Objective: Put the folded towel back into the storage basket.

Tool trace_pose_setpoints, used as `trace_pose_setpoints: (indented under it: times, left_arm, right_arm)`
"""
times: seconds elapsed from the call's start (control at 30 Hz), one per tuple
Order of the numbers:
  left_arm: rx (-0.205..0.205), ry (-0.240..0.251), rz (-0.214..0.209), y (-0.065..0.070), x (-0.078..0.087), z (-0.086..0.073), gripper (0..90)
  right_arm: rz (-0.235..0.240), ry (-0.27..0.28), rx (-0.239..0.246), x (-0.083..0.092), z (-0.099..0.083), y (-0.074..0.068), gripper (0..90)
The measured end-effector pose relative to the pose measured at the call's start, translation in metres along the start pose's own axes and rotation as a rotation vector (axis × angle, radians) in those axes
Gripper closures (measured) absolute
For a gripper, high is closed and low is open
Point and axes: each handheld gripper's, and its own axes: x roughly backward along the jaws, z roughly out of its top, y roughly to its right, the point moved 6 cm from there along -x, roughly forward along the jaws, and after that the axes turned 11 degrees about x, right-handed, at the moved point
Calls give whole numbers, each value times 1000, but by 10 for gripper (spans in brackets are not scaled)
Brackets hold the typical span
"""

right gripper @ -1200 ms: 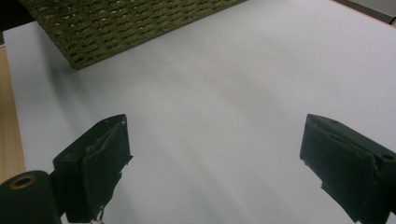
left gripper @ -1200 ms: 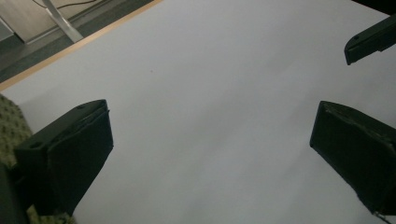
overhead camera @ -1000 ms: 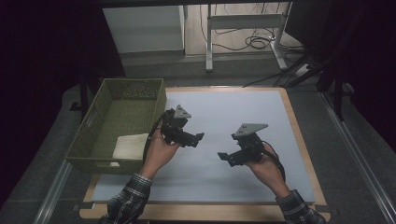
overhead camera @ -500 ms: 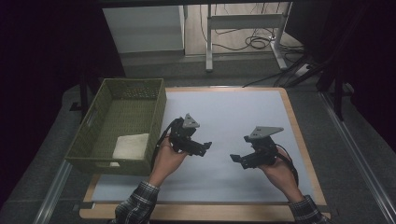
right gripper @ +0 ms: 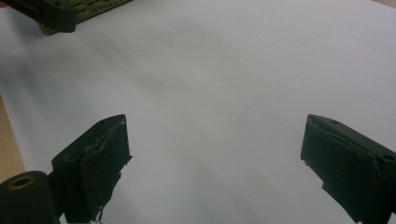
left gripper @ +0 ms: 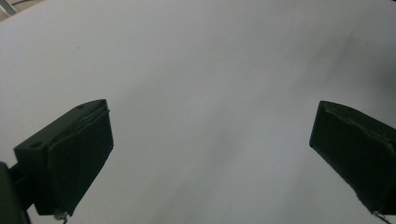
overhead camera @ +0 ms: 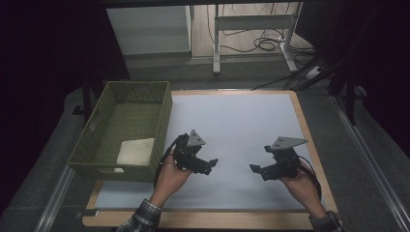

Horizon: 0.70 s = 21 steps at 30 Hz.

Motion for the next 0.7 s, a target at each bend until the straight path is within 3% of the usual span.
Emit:
trace_pose_setpoints:
  times: [0.17,0.7]
  left_arm:
    - [-12,-9,13,4,-1,-13,0]
    - [23,-49,4,5,-19,-61,0]
  right_arm:
    - [-13,-6,-1,3,-12,-1,83]
    - [3,-48,-26,-10,-59,-10,79]
